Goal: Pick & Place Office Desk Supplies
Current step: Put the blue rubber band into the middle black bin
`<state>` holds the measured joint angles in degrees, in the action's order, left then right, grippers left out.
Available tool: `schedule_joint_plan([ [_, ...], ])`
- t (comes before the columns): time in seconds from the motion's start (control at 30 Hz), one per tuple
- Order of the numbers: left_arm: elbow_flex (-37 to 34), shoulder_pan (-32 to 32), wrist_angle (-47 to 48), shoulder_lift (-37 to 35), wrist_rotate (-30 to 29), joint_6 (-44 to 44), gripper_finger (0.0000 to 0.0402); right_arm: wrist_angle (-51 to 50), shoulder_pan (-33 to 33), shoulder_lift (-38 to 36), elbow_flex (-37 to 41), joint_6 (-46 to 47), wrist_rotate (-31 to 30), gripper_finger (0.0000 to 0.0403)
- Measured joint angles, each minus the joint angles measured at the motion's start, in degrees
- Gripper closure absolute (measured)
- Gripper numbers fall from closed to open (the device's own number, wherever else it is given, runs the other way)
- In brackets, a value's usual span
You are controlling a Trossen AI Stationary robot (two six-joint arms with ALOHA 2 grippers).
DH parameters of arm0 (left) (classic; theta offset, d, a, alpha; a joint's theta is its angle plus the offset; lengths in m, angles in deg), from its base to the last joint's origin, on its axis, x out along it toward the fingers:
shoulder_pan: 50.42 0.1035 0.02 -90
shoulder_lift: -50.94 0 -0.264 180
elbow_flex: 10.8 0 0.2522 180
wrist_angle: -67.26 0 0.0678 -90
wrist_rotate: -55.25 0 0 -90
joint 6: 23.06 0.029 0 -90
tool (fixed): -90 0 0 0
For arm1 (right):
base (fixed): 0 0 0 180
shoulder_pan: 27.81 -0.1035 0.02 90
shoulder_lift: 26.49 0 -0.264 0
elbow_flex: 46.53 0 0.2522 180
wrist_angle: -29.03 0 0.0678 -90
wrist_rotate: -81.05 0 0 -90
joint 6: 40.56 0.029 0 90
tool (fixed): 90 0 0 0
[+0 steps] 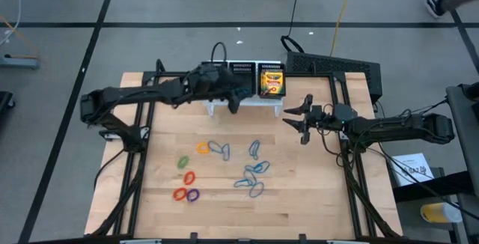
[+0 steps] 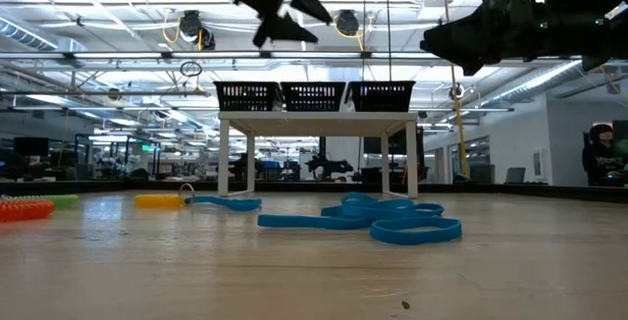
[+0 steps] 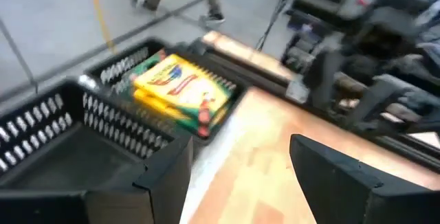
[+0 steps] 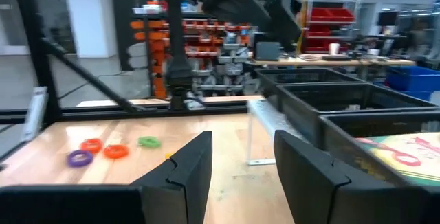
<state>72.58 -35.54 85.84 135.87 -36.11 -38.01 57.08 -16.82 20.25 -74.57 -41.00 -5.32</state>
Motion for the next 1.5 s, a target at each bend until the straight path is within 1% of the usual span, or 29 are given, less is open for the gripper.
schedule_joint_plan([
  [0.07,-2.8,-2.2,-3.3,-2.9,-2.8,1.4,0.0147,0.0,-1.1,0.4,0.0,-0.2,1.1,0.0257],
  [0.23,-13.9,-6.7,-10.4,-11.5,-12.3,3.0,0.0147,0.0,-5.7,4.7,-2.6,-0.4,1.0,0.0257],
  [0.37,-21.4,-8.9,-16.5,-17.5,-13.7,2.9,0.0146,0.0,-10.2,12.1,-6.5,-2.4,1.0,0.0257],
  [0.43,-24.1,-9.7,-18.8,-20.0,-13.8,2.9,0.0147,-0.6,-12.7,16.1,-8.3,-3.9,1.0,0.0257],
  [0.5,-25.9,-10.3,-20.3,-22.0,-13.8,2.8,0.0147,-3.4,-15.0,19.9,-10.2,-4.6,1.0,0.0257],
  [0.63,-28.0,-10.9,-21.4,-23.6,-13.8,2.8,0.0146,-9.3,-19.0,26.8,-12.1,-2.7,0.6,0.0257],
  [0.83,-28.4,-10.9,-21.9,-22.2,-13.8,1.9,0.0147,-10.7,-21.5,36.6,-12.1,2.8,-6.6,0.0257],
  [0.97,-28.4,-10.9,-21.6,-22.2,-13.8,0.1,0.0146,-9.9,-21.6,41.4,-12.1,6.0,-6.6,0.0257],
  [1.13,-28.4,-10.9,-21.4,-22.1,-13.8,-0.2,0.0146,-6.5,-21.9,46.1,-12.1,8.8,-6.6,0.0257],
  [1.33,-28.4,-10.9,-21.4,-22.1,-13.8,-0.2,0.0146,-1.0,-24.1,50.8,-12.1,7.2,-6.8,0.0258],
  [1.5,-28.4,-10.9,-21.4,-22.1,-13.8,-0.2,0.0146,-0.6,-24.3,51.7,-12.2,8.2,-8.2,0.0282],
])
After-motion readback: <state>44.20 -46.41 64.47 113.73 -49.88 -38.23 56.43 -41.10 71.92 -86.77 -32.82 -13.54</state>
